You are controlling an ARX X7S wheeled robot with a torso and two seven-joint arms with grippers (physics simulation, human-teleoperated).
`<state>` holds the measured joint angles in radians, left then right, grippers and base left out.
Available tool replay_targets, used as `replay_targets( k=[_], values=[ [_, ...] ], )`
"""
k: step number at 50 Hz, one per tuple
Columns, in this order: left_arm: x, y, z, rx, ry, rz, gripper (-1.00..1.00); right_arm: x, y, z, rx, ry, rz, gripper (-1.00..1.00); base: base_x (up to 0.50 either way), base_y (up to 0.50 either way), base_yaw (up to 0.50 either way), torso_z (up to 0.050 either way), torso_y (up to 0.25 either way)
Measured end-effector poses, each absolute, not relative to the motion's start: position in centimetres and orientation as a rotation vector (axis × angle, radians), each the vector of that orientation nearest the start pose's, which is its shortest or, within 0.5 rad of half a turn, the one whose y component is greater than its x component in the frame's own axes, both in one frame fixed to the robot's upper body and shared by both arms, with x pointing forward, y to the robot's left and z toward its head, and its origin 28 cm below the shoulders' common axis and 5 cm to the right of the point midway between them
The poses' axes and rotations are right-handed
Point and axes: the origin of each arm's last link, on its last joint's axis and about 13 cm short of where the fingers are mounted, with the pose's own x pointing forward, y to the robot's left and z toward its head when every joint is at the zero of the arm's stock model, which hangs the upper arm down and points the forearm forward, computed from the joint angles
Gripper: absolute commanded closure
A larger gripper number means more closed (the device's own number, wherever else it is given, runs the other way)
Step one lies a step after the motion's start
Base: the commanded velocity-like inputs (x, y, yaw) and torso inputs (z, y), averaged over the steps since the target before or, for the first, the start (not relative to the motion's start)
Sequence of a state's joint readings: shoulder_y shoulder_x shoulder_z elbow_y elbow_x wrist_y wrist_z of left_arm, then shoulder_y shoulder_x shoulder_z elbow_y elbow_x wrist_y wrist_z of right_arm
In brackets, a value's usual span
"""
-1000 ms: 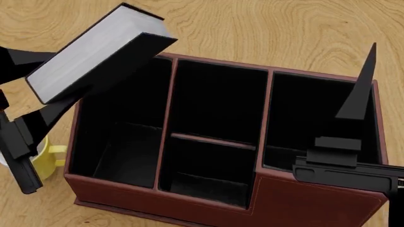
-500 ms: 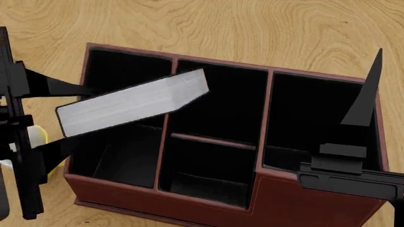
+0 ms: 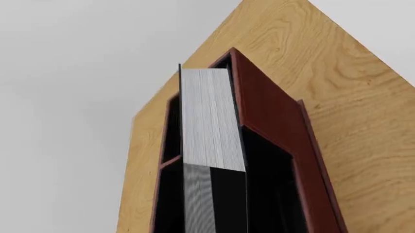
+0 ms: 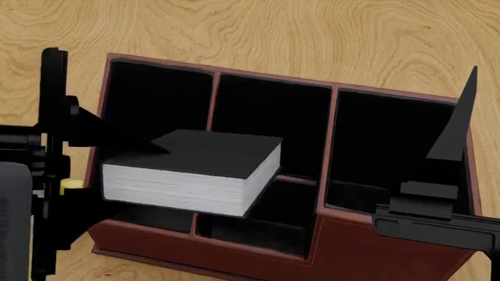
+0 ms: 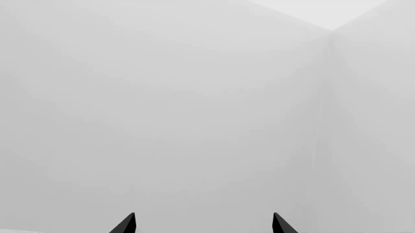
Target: Pick up the book and place it in the back compartment of the caddy.
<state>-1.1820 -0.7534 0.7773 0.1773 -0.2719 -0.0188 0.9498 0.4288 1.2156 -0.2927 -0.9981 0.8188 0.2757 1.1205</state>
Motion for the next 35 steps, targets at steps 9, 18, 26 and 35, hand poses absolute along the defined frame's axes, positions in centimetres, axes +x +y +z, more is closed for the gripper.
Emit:
replay_targets(
  k=[9,18,26,35],
  values=[
    [31.2,24.6,31.4,1.189,-0.431,-1.310,1.00,15.7,-15.1,25.0,-0.224,-0.637,-0.224,-1.00,0.00,0.00,0.00,0.000,0.001],
    [31.3,24.3,31.3,1.174,-0.407,-1.358,1.00,15.7,-15.1,25.0,-0.225,-0.637,-0.226,-1.00,0.00,0.00,0.00,0.001,0.001],
    [31.4,24.0,31.1,1.145,-0.376,-1.396,1.00,15.7,-15.1,25.0,-0.225,-0.636,-0.227,-1.00,0.00,0.00,0.00,0.000,0.001],
    [31.6,23.5,30.7,1.114,-0.344,-1.430,1.00,15.6,-15.1,24.9,-0.224,-0.635,-0.230,-1.00,0.00,0.00,0.00,0.000,0.001]
  ],
)
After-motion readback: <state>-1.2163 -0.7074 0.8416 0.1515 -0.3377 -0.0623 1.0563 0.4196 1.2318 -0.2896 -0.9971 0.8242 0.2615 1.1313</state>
